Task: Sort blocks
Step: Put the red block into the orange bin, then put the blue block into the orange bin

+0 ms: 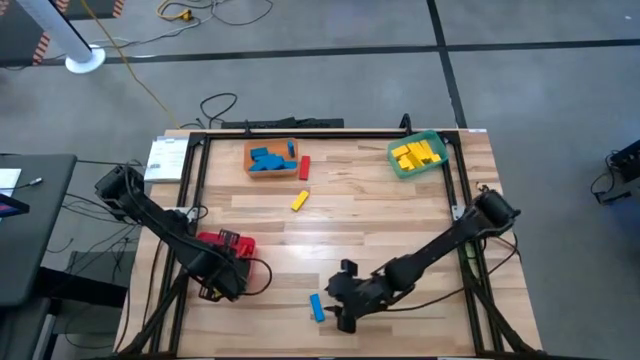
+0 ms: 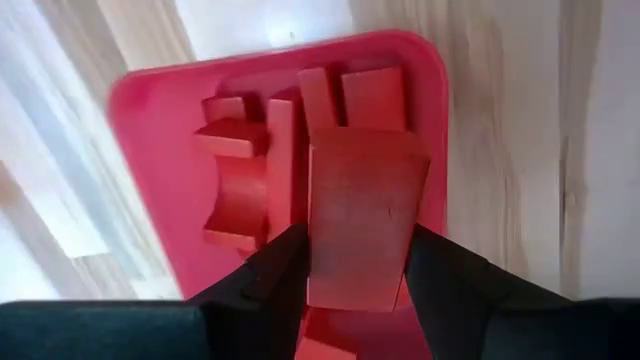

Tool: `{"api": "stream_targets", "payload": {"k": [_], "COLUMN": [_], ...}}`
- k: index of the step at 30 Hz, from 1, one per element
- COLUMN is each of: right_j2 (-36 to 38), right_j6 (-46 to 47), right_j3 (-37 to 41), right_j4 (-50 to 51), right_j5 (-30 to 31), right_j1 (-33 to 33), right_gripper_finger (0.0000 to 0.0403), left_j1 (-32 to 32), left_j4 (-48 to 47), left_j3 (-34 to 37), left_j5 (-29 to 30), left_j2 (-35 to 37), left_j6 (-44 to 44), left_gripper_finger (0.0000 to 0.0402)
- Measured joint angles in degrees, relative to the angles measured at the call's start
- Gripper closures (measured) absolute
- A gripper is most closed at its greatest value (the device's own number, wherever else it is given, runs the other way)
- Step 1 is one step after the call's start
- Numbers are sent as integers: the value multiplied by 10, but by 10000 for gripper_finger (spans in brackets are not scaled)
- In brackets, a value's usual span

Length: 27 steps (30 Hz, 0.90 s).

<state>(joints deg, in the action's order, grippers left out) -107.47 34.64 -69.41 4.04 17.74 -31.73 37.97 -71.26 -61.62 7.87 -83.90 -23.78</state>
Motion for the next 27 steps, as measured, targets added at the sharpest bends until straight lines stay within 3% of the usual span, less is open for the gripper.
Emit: {"api": "stream_targets", "payload": {"k": [7,12,18,27], "right_j2": [-76,-101,-100,-125], "right_j6": [26,45,93,137], "right_j3": [-98,-147,-148,-151], "right_j4": [98,118,129,124], "right_j5": [0,4,6,6], "right_j1": [4,4,11,18], "right_gripper_finger": [143,143,143,143], "left_j1": [18,18,18,18], "left_j4": [18,21,56,173], "left_j3": [21,21,21,21], "left_j5": [0,12,44,75], "left_j2": [0,0,0,27], "left_j6": [-2,-7,5,62], "left_gripper_finger": [236,205,173,168]}}
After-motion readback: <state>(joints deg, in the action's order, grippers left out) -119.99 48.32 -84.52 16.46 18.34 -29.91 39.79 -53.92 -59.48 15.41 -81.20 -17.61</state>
